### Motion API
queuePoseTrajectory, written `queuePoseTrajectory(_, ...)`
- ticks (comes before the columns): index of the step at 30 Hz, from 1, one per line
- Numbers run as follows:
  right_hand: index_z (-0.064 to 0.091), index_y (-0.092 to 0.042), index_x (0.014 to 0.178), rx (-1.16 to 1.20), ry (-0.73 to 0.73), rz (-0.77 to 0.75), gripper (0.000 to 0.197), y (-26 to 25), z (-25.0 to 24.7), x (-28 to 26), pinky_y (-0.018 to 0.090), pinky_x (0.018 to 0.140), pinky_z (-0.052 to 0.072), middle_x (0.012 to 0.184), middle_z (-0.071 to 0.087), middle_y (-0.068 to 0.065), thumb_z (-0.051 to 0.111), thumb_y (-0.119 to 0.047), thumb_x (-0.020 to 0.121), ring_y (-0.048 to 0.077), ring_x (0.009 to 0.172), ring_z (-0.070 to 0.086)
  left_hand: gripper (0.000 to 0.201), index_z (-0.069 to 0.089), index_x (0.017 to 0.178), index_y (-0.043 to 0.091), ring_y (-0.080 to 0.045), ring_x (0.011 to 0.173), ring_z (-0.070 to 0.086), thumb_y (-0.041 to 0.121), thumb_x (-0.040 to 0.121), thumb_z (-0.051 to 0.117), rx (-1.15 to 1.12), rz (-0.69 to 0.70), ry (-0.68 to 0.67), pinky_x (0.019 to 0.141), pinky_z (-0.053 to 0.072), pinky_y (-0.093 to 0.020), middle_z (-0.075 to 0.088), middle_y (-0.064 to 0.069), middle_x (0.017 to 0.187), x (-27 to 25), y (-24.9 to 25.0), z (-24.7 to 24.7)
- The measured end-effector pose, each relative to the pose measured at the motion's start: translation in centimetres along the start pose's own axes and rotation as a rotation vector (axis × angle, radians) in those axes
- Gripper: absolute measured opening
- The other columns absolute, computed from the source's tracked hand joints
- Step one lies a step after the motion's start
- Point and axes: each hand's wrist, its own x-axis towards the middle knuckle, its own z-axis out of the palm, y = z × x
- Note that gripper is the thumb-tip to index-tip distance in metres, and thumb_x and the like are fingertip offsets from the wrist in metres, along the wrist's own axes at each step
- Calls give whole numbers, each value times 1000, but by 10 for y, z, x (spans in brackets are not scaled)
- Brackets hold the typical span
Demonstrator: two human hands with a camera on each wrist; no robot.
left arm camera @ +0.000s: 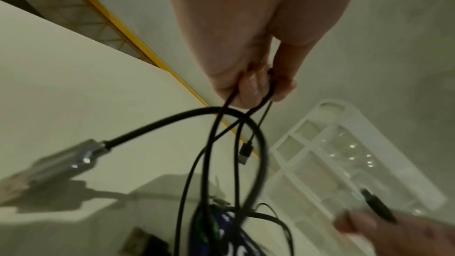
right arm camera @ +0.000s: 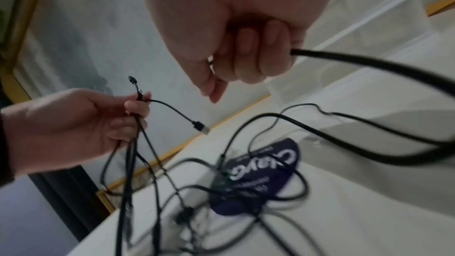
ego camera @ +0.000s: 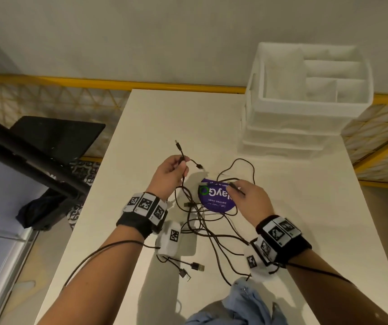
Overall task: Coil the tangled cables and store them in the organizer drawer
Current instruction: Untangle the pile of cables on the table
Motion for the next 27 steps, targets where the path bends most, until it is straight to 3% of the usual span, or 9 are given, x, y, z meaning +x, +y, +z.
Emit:
queuePoseTrajectory(2,66,-18,98,109,8,-58,32,-18,-7,0,24,61,46,87,69,2,47,-42,91,19,82,65,20,56,84,18,-1,48,40,11,97,43,-108,7,-98,47,29,-15,47,4,61,-7,9,7)
queuePoseTrajectory(4,69,-21,93,196,-17,-85,35,-35,-13,0,26,66,46,78,67,-4,43,-43,93,14,75,62,19,52,78,16,-4,47,33,16,95,44,-213,14,-201,47,23,-17,45,8,55,-13,17,15)
queuePoseTrajectory(7,71,-17,96,410,-112,16,41,-51,-18,2,19,58,37,64,59,-7,39,-42,95,1,51,49,16,48,76,16,-7,47,27,24,88,44,-302,6,-306,48,22,-19,39,7,53,-20,23,25)
queuePoseTrajectory(11,66,-16,94,801,-175,298,43,-59,-22,1,18,33,22,66,68,2,42,-51,91,5,31,29,17,46,76,15,-9,46,29,27,88,42,-204,-9,-412,46,23,-20,43,6,50,-33,24,33)
queuePoseTrajectory(14,66,-17,92,882,-32,254,26,-60,-29,-5,16,34,28,82,70,5,51,-37,91,2,30,38,19,45,76,16,-10,47,35,27,91,41,-125,-15,-442,46,25,-20,54,4,54,-44,22,33)
queuePoseTrajectory(18,65,-24,73,826,107,106,17,-55,-34,-9,21,57,32,86,74,4,58,-33,87,-3,39,48,26,50,75,17,-9,51,33,18,98,39,-103,-14,-181,49,26,-22,68,-5,82,-49,16,27)
queuePoseTrajectory(22,65,-34,88,750,138,31,15,-49,-39,-15,20,65,35,81,71,-7,52,-29,91,-4,54,50,32,59,79,21,-11,62,41,15,100,35,-12,79,95,61,34,-26,67,-2,89,-52,15,12)
queuePoseTrajectory(25,65,-32,99,819,96,28,19,-41,-43,-20,17,56,32,75,65,-7,49,-23,93,-2,44,46,26,52,81,19,-13,77,58,15,100,35,32,117,186,73,41,-30,66,2,76,-54,22,0)
queuePoseTrajectory(27,67,-25,101,874,38,45,20,-34,-46,-20,16,44,29,72,61,-4,49,-21,93,3,39,34,25,52,83,16,-15,72,62,13,100,34,-37,142,230,77,48,-29,61,4,63,-56,29,-7)
